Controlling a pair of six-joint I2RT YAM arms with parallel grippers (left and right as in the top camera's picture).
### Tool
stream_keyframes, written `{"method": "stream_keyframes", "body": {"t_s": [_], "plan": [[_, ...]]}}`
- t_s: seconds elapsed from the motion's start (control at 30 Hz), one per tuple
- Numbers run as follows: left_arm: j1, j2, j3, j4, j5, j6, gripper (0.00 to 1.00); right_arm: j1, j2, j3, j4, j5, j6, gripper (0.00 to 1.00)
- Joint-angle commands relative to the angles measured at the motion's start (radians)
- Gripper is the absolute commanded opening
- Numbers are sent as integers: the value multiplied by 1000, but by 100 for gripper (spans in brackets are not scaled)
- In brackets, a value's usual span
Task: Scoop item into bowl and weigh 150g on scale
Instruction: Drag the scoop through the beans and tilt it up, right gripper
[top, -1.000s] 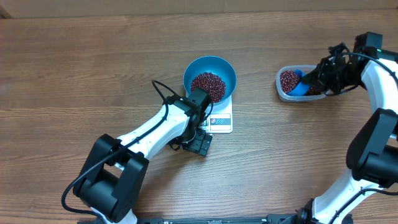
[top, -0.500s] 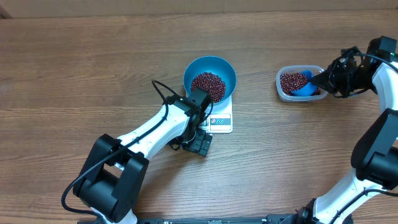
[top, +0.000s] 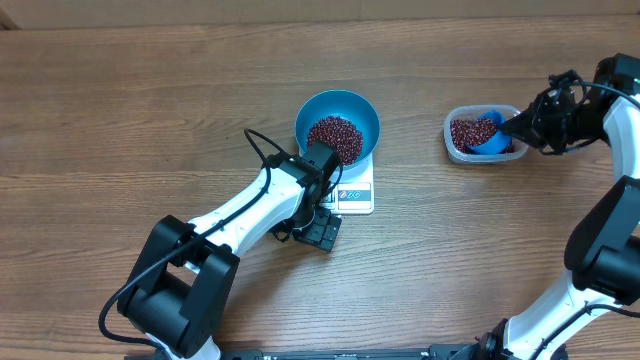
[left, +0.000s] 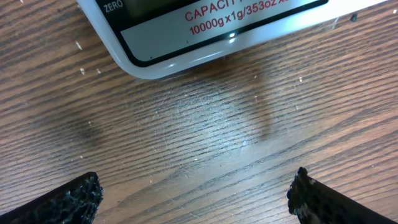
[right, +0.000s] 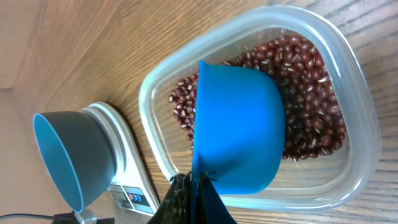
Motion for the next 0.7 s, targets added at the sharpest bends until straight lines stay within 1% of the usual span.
{"method": "stream_keyframes", "body": {"t_s": [0.0, 0.33, 0.67], "plan": [[0, 6, 10, -2, 0, 16, 100, -7, 4, 45, -2, -71, -22, 4], [0, 6, 10, -3, 0, 16, 99, -40, 3, 48, -34, -54, -35, 4], [0, 6, 10, -2, 0, 16, 100, -105, -5, 59, -80, -125, -97, 4]]}}
